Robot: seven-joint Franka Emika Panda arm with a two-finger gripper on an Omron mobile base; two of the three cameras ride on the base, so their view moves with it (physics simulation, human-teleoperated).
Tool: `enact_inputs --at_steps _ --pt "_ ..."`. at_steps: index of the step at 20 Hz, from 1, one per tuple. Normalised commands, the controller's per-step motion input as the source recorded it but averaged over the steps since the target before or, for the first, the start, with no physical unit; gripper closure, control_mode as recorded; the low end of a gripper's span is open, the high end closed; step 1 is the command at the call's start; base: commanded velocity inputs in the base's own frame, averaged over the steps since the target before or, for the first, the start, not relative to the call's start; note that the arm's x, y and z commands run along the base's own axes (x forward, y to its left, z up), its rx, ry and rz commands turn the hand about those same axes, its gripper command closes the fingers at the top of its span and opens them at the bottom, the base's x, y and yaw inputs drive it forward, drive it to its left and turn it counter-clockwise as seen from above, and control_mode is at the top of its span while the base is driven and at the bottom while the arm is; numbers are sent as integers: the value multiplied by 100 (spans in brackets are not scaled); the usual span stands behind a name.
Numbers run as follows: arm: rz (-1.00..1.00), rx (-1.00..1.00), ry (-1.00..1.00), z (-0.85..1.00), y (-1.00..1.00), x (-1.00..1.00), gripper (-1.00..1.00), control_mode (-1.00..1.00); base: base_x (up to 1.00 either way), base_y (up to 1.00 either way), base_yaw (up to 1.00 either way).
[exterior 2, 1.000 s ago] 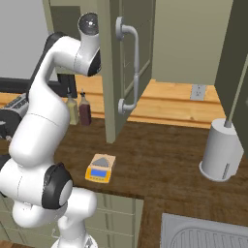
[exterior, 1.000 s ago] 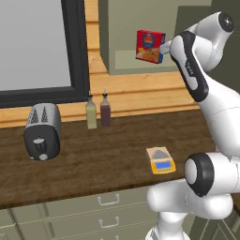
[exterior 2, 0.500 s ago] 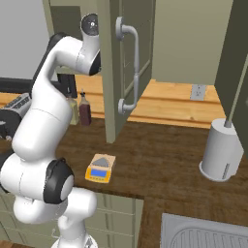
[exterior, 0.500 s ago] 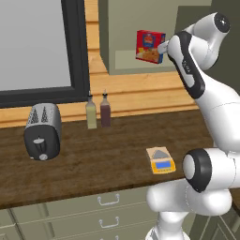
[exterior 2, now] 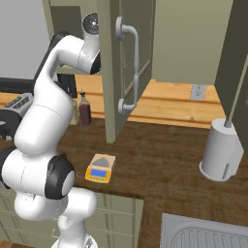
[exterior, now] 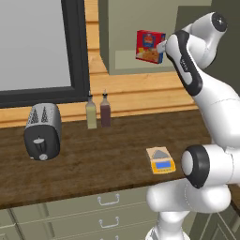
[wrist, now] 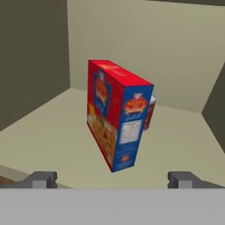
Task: Pick the boxed food and place it on the digital scale for weighing, and close the cabinet.
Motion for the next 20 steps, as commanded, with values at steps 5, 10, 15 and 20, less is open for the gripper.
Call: enact_inputs --at_steps 5,10,15,20 --pt "0 0 0 0 0 8 -100 -100 0 0 0" --pt "0 0 0 0 0 11 -100 -100 0 0 0" --pt "0 0 0 0 0 9 -100 -100 0 0 0" --pt "0 0 0 -1 0 10 -100 -100 0 0 0"
